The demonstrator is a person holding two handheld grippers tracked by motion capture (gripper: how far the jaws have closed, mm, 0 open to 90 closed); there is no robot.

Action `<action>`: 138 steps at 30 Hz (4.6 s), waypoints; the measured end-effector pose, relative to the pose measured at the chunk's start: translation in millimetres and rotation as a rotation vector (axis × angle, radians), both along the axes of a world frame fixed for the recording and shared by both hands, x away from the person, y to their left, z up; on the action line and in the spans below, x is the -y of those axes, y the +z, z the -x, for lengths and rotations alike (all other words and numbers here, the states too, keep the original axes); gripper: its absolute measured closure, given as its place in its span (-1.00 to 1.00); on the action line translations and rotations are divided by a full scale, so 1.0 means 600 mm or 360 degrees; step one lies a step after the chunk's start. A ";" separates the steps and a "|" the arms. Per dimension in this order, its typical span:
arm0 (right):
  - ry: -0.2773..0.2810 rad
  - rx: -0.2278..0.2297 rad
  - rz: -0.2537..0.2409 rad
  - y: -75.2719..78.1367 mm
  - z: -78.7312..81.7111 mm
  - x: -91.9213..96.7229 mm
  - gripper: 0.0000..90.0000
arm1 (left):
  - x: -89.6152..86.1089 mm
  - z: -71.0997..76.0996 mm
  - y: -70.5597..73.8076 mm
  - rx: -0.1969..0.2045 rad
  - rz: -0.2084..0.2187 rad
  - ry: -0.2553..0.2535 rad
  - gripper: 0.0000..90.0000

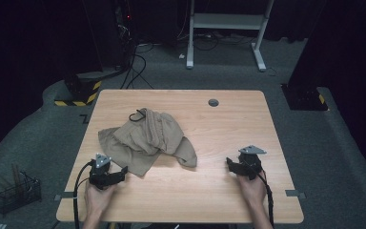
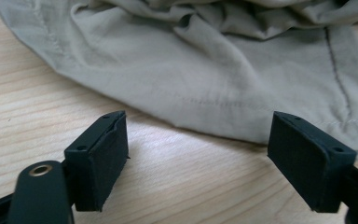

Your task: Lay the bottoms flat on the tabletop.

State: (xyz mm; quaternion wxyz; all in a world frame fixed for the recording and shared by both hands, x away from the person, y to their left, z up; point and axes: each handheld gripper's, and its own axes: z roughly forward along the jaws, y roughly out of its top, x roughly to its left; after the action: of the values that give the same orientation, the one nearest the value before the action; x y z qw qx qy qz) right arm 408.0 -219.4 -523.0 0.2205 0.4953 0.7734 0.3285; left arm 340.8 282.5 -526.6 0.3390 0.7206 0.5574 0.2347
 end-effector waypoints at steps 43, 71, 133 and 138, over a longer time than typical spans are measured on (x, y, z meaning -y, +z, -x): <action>0.0009 -0.0003 0.0002 0.000 0.001 0.000 -0.29 | 0.027 -0.104 0.093 0.0095 0.0146 -0.0058 -0.70; 0.0009 -0.0004 0.0001 0.000 0.001 0.000 -0.29 | 0.043 -0.190 0.067 -0.0018 0.0156 0.0014 -0.62; 0.0014 -0.0004 0.0002 0.000 0.001 0.000 -0.29 | 0.160 -0.175 0.022 -0.0027 -0.0044 -0.0126 -0.54; 0.0012 -0.0005 0.0000 0.000 0.001 -0.001 -0.29 | 0.182 -0.170 0.021 -0.0013 -0.0048 -0.0138 -0.54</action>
State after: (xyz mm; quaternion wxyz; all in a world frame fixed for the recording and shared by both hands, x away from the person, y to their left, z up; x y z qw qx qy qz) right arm 407.4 -219.0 -522.9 0.2179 0.4929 0.7757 0.3285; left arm 442.5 173.2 -513.8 0.3356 0.7501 0.5235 0.2252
